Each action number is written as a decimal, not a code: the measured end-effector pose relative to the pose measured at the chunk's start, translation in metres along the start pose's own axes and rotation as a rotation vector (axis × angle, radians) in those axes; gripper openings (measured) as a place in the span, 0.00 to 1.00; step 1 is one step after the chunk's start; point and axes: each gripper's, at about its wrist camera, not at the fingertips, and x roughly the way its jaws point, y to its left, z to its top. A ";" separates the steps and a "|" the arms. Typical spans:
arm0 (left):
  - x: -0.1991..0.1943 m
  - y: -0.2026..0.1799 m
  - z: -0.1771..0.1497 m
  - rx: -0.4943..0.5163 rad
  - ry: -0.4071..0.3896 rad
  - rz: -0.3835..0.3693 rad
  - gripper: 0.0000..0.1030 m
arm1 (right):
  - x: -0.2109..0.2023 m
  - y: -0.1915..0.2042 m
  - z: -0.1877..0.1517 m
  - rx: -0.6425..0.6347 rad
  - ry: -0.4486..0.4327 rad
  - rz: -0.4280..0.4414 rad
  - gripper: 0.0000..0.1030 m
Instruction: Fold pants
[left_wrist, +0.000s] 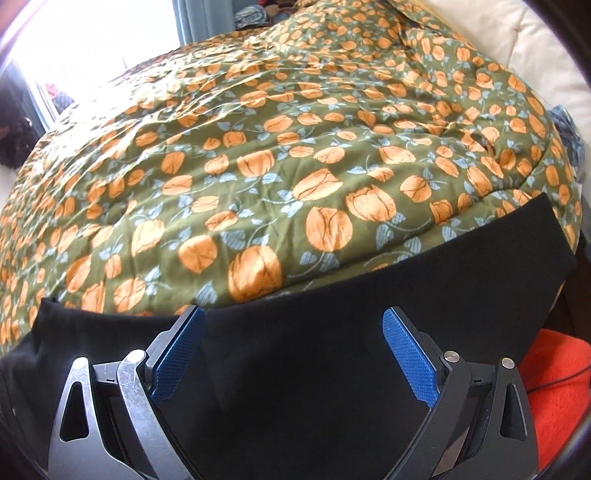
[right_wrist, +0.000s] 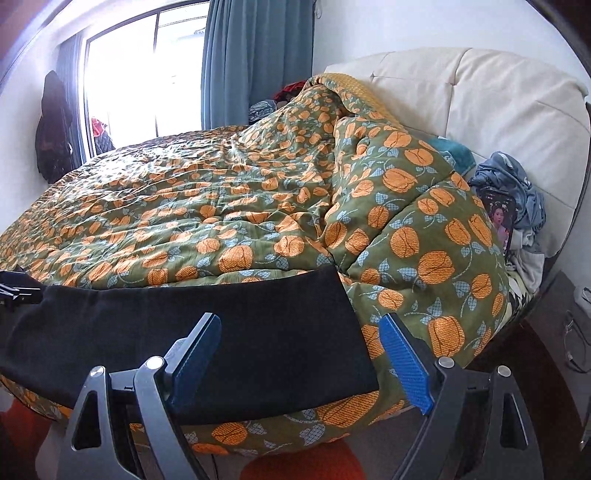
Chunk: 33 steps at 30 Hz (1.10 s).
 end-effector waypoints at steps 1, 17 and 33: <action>0.006 -0.004 0.005 -0.004 0.008 0.002 0.94 | 0.001 -0.003 0.000 0.012 0.002 0.003 0.85; 0.011 -0.051 -0.062 0.100 0.086 0.011 0.94 | 0.000 -0.013 0.002 0.074 0.002 0.024 0.85; 0.014 -0.069 -0.089 0.138 0.076 0.027 0.99 | -0.017 -0.133 -0.039 0.681 -0.013 0.123 0.84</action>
